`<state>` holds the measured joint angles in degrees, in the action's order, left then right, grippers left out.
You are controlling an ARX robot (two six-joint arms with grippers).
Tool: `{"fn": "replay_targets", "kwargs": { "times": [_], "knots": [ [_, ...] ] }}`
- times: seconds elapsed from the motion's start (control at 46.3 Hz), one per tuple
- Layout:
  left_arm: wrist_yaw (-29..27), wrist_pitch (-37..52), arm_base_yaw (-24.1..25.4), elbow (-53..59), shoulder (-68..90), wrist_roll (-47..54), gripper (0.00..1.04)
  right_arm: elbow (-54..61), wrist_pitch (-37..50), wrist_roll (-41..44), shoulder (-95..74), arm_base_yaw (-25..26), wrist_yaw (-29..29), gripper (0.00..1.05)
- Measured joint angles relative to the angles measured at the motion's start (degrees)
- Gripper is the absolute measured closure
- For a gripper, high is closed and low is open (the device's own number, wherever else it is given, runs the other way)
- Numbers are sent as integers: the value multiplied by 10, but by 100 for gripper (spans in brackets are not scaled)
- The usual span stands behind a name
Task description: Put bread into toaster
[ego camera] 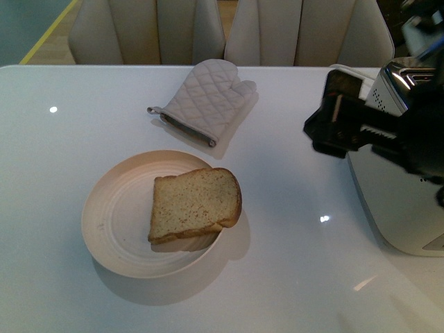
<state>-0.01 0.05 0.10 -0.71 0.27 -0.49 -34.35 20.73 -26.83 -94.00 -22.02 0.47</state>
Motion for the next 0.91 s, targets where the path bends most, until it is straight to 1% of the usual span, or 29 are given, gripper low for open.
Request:
{"fn": "replay_targets", "kwargs": {
  "times": [0.346,0.497,0.908],
  "knots": [
    [0,0,0,0,0,0,7,-54,72,-72,-177,-9,-66,9],
    [0,0,0,0,0,0,7,-77,85,-102,-222,-16,-87,9],
    [0,0,0,0,0,0,7,-131,111,-152,-296,-47,-111,9]
  ]
}}
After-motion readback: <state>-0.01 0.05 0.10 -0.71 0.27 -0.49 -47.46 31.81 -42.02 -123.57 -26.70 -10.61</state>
